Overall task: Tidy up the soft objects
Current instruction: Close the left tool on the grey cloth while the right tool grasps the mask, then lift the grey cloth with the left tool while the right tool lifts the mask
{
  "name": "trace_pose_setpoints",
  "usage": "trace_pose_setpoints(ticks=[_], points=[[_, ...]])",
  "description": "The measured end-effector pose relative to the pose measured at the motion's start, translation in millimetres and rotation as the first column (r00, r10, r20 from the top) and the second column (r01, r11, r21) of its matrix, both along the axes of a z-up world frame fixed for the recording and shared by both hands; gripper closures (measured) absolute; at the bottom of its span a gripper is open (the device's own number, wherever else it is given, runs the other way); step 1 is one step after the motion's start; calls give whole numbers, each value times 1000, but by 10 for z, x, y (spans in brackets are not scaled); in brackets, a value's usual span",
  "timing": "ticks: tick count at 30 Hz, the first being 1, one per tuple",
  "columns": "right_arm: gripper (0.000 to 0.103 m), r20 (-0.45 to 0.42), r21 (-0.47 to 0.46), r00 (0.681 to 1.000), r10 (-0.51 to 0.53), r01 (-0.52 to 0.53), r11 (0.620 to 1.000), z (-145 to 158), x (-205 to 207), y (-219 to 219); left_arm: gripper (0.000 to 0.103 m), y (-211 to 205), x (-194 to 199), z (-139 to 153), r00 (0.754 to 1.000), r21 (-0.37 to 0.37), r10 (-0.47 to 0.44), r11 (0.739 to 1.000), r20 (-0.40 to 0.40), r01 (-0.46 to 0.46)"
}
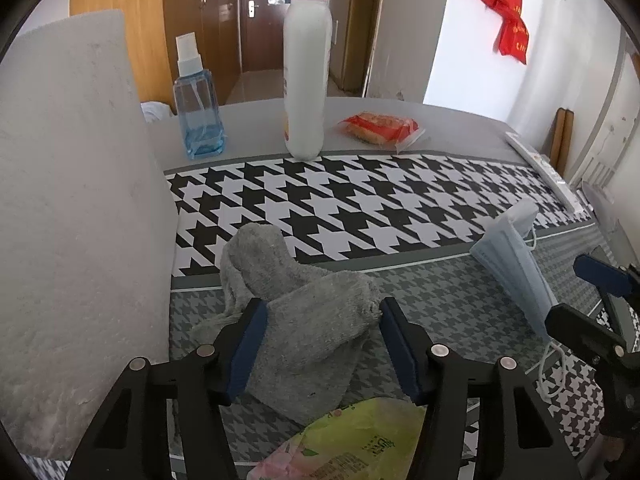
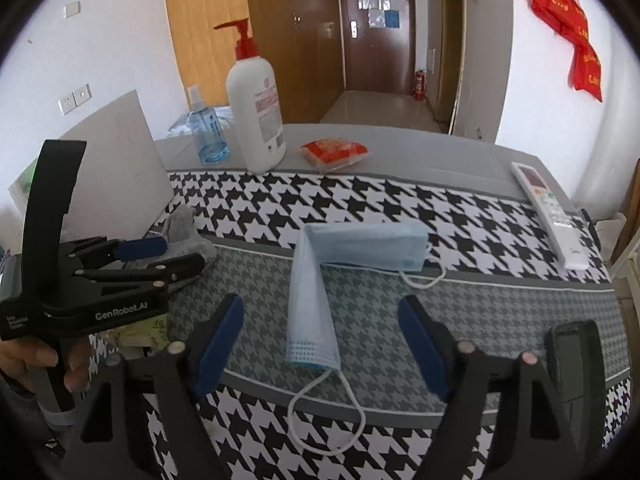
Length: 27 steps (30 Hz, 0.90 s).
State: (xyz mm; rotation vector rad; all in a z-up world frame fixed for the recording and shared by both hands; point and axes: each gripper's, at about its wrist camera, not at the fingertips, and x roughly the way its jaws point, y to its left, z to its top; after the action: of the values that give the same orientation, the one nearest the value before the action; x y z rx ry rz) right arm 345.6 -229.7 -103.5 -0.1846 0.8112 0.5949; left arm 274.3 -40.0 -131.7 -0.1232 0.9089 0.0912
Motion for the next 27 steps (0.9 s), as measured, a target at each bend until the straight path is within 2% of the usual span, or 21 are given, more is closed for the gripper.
trace_pose_setpoints(ticks=[5,10,13,14,18,25,27], points=[[31,-20,-19,1000,7,-7,1000,-50,47,45,48,17,20,-34,1000,4,0,1000,-8,0],[33,-42,-35,999,8,-9,999,-96,105,80,55,42,33,-50,1000,13,3,1000,-7,-3],[35,-58,-42,998,7,-10,999,-126,138,98,65,37,30,-48,1000,20,-1,1000,-3,1],[39,-65,-44,998,8,-11,999,-140,150,105,70,35,29,-50,1000,31,1,1000,1,-1],[51,-83,-56,997,6,-10,998,-194,195,146,79,25,34,-47,1000,25,-15,1000,16,15],[84,-95,-85,996,-4,-4,996,-240,211,158,85,30,19,-31,999,14,-38,999,36,38],[88,-97,-82,995,-7,-1,997,-245,211,145,85,24,-10,-2,998,9,-46,999,52,46]])
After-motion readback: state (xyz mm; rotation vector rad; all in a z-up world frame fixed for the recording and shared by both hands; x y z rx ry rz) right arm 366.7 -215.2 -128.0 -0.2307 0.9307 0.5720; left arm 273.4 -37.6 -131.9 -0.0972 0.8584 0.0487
